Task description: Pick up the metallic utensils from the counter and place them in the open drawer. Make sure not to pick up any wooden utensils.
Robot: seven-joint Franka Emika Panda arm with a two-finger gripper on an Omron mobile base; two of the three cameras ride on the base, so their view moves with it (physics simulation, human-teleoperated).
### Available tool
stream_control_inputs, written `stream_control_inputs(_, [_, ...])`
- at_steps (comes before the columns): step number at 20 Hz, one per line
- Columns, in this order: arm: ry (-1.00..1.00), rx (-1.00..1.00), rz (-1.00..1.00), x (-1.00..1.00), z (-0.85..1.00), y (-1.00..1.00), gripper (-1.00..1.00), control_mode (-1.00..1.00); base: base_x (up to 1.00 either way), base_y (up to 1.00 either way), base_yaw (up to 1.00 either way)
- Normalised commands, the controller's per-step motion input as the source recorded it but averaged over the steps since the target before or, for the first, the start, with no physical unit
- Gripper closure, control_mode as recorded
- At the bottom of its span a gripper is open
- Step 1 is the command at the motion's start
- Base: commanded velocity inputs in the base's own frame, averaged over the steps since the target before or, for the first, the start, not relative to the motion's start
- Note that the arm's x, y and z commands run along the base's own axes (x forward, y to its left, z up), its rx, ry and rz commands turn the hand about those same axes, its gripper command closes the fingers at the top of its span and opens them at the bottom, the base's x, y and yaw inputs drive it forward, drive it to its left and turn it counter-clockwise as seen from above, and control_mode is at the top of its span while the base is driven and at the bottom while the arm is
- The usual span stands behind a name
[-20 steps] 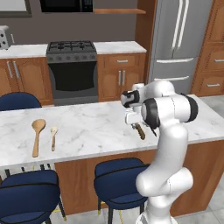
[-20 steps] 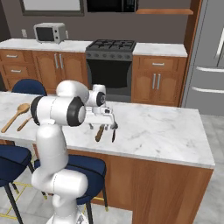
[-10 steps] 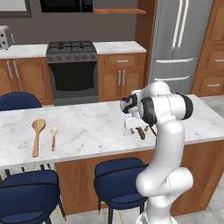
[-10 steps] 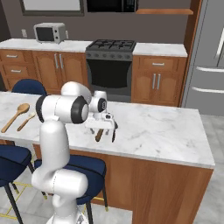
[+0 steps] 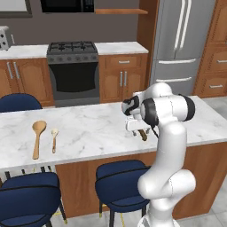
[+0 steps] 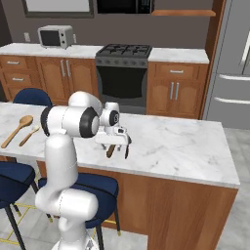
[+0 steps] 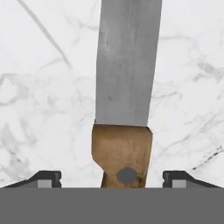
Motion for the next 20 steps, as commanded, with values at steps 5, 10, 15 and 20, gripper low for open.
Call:
stream_control_inputs(5, [0.0,0.0,0.0,0.0,-0.13,0.0,1.0,-1.0,0.0,0.0,0.0])
stream_control_inputs(10, [0.0,0.0,0.0,0.0,0.0,0.03,1.0,-1.0,0.0,0.0,0.0])
stream_control_inputs(15, [-0.04,0.0,-0.02,-0.2,0.35,0.15,1.0,-1.0,0.0,0.0,0.0])
stream_control_inputs(20, [-0.16,-0.01,0.0,-0.44,1.0,0.39,1.0,-1.0,0.0,0.0,0.0])
